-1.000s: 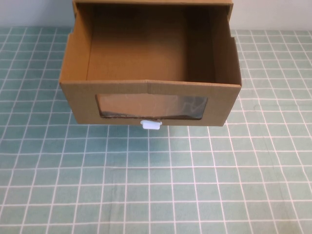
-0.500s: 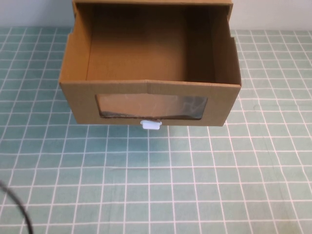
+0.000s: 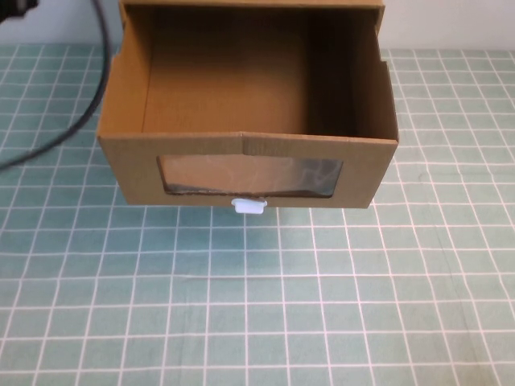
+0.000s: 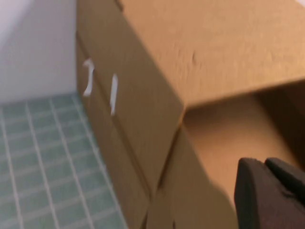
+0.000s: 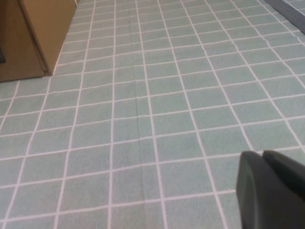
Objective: Close the shoe box
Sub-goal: Press the shoe box with left arm, then close the shoe box with your right arm
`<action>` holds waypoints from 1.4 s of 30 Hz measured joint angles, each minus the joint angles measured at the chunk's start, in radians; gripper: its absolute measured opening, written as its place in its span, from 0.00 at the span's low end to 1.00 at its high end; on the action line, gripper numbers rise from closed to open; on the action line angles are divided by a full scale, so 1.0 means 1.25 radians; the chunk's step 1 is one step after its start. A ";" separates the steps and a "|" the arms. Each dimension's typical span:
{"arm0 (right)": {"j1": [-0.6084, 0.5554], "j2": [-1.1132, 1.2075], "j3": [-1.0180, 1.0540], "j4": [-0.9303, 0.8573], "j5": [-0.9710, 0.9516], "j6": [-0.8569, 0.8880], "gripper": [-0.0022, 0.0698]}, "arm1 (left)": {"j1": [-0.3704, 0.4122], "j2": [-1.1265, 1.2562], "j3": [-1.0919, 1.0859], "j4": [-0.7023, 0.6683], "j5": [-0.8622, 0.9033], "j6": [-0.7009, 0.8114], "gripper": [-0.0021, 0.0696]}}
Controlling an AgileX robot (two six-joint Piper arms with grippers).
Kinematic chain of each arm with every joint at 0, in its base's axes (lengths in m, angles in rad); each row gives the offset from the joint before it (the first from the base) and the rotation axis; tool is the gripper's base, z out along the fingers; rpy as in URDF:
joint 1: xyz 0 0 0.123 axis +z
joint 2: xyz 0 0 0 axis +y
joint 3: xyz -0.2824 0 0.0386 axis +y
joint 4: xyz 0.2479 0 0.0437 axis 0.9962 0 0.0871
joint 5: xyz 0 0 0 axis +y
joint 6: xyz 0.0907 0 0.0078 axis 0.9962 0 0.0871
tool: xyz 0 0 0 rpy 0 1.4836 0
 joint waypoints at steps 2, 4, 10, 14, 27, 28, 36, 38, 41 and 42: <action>0.000 0.000 0.000 0.000 0.000 0.000 0.01 | -0.025 0.075 -0.081 -0.001 0.000 0.018 0.02; 0.000 0.000 0.000 0.000 0.000 0.000 0.01 | -0.049 0.145 -0.150 -0.003 -0.002 0.029 0.02; 0.000 0.000 0.000 0.000 0.000 0.000 0.01 | -0.124 0.317 -0.330 -0.007 -0.025 0.062 0.02; 0.000 0.000 0.000 0.000 0.000 0.000 0.01 | -0.163 0.417 -0.416 -0.007 -0.027 0.073 0.02; 0.000 0.000 0.000 0.120 -0.064 0.000 0.01 | -0.178 0.506 -0.454 0.025 -0.022 0.039 0.02; 0.000 0.000 0.000 0.174 -0.086 0.000 0.01 | -0.178 0.506 -0.456 0.025 -0.022 0.037 0.02; 0.000 0.000 -0.008 0.485 -0.190 -0.002 0.01 | -0.178 0.507 -0.460 0.028 -0.017 0.037 0.02; 0.000 0.002 -0.054 0.508 -0.078 -0.017 0.01 | -0.178 0.507 -0.460 0.028 -0.017 0.037 0.02; 0.000 0.061 -0.171 0.515 0.101 -0.055 0.01 | -0.178 0.507 -0.460 0.028 -0.017 0.034 0.02; 0.000 0.097 -0.219 0.513 0.167 -0.072 0.01 | -0.178 0.507 -0.460 0.028 -0.017 0.033 0.02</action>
